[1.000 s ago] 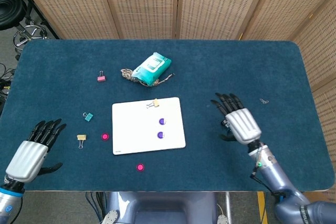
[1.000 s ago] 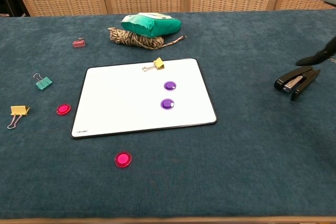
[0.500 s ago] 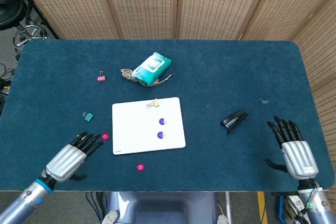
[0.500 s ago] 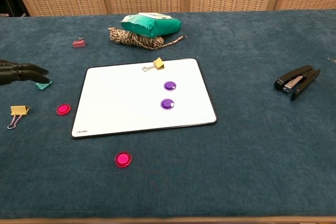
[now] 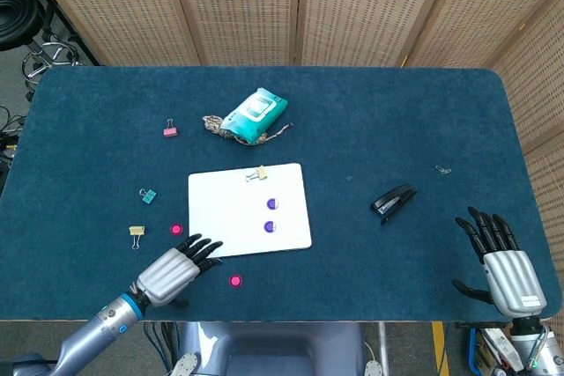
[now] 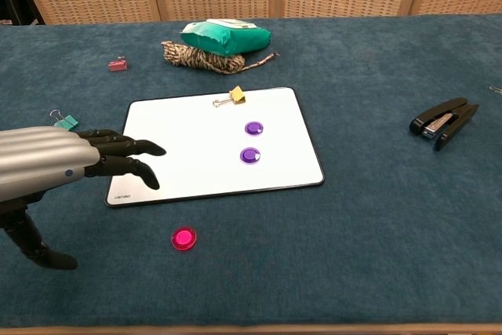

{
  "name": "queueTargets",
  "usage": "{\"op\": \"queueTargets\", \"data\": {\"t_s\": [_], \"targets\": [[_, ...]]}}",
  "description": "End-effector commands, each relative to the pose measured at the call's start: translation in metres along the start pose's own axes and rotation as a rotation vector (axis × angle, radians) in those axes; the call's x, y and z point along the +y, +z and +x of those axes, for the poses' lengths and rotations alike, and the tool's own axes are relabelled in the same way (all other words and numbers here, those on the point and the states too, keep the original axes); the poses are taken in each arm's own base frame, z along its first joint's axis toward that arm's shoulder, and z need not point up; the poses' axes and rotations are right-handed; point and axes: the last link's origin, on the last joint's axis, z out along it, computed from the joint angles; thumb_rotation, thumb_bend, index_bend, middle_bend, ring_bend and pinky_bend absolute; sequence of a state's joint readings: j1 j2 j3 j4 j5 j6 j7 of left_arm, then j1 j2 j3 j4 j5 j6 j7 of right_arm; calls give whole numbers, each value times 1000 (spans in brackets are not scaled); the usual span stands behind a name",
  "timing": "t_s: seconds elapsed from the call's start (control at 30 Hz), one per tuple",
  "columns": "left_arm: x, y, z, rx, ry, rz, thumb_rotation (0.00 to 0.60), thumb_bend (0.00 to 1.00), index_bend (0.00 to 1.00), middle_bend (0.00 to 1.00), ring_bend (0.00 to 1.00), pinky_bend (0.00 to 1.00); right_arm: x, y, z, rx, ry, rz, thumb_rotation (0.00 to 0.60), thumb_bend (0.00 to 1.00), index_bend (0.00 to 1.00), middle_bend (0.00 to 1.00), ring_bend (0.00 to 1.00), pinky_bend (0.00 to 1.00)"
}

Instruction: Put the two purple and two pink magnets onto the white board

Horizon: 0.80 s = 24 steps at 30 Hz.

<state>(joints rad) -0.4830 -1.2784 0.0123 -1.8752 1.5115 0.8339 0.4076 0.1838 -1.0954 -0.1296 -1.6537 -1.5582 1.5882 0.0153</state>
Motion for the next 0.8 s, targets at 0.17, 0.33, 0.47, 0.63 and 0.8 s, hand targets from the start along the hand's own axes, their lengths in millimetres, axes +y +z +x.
{"op": "queueTargets", "data": {"t_s": [0.17,0.33,0.47,0.63,0.8], "targets": [[28,32,6,-25,-23,4,600,14,295,0,0,0,4,2,1,-3,8,-7,600,0,118,0,0,0],[41,42,5,-28,-19,27,600,69,339,0,0,0,5,1,1,-6,12,-7,600,0,129,0,0,0],[46,47,5,-27,-8,43,600,117,353,0,0,0,4,1,1,-10,12,-6,600,0,132,0,0,0],[51,52,2,-30,0,61,600,138,382,0,0,0,3,0,1,-13,17,-2,600,0,138,0,0,0],[54,56,0,-30,2,67,600,186,394,0,0,0,3,0,0,-20,21,-2,600,0,144,0,0,0]]}}
